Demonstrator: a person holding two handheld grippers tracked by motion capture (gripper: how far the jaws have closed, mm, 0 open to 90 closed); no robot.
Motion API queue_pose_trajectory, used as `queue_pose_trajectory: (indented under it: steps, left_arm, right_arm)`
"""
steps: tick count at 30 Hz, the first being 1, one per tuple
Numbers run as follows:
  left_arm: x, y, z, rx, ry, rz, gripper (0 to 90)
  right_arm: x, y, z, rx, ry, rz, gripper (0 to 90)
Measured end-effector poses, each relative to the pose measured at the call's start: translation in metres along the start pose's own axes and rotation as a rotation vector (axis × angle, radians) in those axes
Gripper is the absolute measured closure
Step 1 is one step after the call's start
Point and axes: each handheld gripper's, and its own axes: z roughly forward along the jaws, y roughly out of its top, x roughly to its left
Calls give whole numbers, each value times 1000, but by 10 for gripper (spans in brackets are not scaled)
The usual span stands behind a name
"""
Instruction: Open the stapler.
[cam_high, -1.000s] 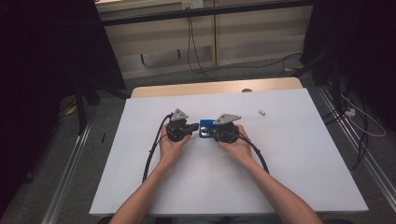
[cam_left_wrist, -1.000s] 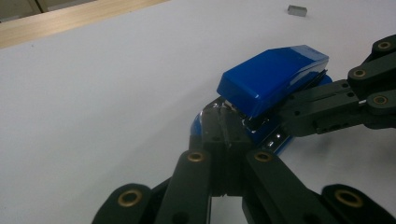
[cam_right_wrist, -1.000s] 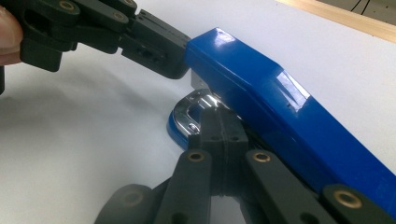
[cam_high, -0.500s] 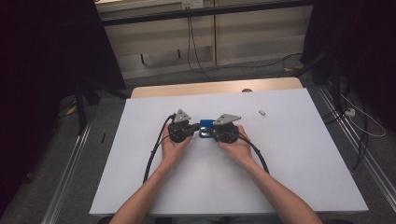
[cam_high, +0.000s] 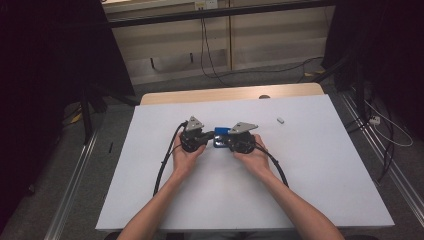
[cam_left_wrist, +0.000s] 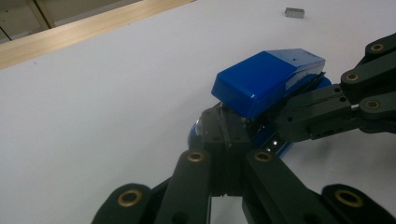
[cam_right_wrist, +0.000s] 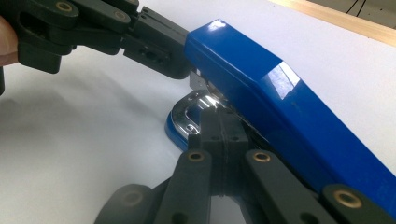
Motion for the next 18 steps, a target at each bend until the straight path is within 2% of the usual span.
queue_pose_trajectory:
  steps: [4,7,18]
  left_arm:
    - [0,2,-2,-10,0,-1,900]
    - [0,2,-2,-10,-3,3,900]
    - [-2,7,-5,-37,-14,-16,900]
  right_arm:
    - [0,0,0,-1,-5,0,900]
    - [2,0,0,-2,-13,-21,900]
    - [5,1,0,-1,-21,-32,900]
